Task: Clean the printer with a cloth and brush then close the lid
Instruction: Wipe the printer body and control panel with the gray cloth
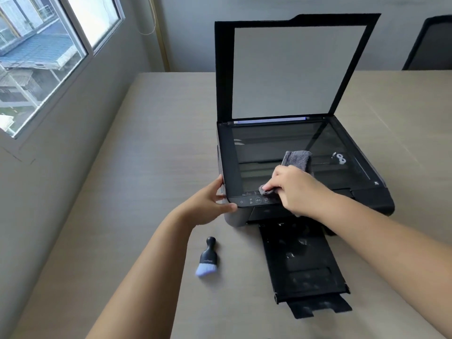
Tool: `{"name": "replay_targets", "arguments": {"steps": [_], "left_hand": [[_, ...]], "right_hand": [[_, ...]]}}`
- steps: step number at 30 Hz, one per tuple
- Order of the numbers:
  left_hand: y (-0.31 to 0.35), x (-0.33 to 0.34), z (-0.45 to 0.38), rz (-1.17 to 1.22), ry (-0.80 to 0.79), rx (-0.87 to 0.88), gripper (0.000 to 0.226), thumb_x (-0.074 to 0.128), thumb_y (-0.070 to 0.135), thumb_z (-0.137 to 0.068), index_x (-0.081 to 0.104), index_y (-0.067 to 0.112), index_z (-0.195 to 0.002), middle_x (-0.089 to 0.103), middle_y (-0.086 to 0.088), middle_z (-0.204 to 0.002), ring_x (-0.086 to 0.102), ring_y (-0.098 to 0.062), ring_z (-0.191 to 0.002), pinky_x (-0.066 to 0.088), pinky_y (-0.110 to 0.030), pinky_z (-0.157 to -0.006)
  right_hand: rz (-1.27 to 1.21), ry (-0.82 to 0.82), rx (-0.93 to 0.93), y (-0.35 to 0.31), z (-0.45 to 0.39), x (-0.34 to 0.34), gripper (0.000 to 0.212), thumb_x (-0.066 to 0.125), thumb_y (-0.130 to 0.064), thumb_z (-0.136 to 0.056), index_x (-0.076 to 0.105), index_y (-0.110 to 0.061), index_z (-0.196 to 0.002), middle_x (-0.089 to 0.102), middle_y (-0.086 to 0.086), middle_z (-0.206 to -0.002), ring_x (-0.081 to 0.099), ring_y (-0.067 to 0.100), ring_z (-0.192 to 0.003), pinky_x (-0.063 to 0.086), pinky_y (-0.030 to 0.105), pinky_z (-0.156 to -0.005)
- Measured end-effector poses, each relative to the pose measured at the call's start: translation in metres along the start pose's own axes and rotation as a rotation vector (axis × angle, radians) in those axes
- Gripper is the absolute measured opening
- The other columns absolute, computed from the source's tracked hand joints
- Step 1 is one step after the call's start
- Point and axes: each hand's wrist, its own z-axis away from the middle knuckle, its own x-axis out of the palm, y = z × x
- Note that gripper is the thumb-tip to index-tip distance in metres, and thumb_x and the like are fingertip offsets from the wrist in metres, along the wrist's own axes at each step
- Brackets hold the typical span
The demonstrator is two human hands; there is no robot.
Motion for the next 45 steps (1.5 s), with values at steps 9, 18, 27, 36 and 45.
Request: {"name": "replay_targets", "arguments": {"steps": [9, 18, 27, 36, 45], "left_hand": [[0.025, 0.008, 0.014, -0.432, 0.276, 0.050, 0.109, 0.077, 0.037, -0.078, -0.001, 0.033, -0.154, -0.024, 0.016, -0.158, -0.004, -0.016, -0.150, 0.015, -0.040, -0.120], [0.048, 0.059, -0.014, -0.687, 0.492, 0.473, 0.050, 0.044, 0.046, -0.093, 0.050, 0.024, -0.138, 0.033, 0.006, -0.155, 0.019, -0.022, -0.147, 0.022, -0.047, -0.118], [0.054, 0.057, -0.045, -0.967, 0.319, 0.703, 0.037, 0.040, 0.038, -0.097, 0.059, 0.022, -0.125, 0.046, 0.008, -0.145, 0.030, -0.021, -0.143, 0.026, -0.048, -0.115], [0.046, 0.054, -0.054, -0.819, 0.288, 0.845, 0.030, 0.044, 0.025, -0.095, 0.062, 0.016, -0.117, 0.057, 0.004, -0.134, 0.041, -0.022, -0.136, 0.036, -0.038, -0.108], [0.045, 0.055, -0.054, -0.788, 0.305, 0.832, 0.031, 0.041, 0.030, -0.094, 0.060, 0.017, -0.114, 0.062, 0.004, -0.125, 0.045, -0.022, -0.129, 0.035, -0.034, -0.105]], "right_hand": [[-0.634, 0.976, 0.517, 0.048, 0.092, -0.006, 0.024, 0.058, -0.009, -0.088, 0.068, -0.021, -0.107, 0.065, -0.005, -0.104, 0.059, 0.007, -0.095, 0.041, 0.010, -0.089], [-1.718, 1.281, 0.856, 0.039, 0.096, 0.059, 0.030, 0.054, 0.002, -0.085, 0.056, -0.013, -0.111, 0.059, 0.006, -0.101, 0.059, 0.016, -0.090, 0.048, 0.024, -0.084], [-1.534, 1.058, 1.059, -0.027, 0.032, 0.114, 0.020, 0.056, -0.008, -0.086, 0.052, -0.021, -0.099, 0.058, 0.006, -0.106, 0.056, 0.021, -0.095, 0.047, 0.035, -0.090], [-1.469, 1.262, 1.184, -0.029, 0.014, 0.135, 0.025, 0.069, -0.017, -0.082, 0.065, -0.022, -0.107, 0.064, 0.004, -0.110, 0.062, 0.019, -0.100, 0.050, 0.034, -0.091], [-1.252, 1.212, 1.177, -0.022, 0.021, 0.104, 0.023, 0.055, -0.019, -0.093, 0.065, -0.012, -0.113, 0.057, -0.003, -0.104, 0.055, 0.015, -0.100, 0.036, 0.021, -0.084]]}}
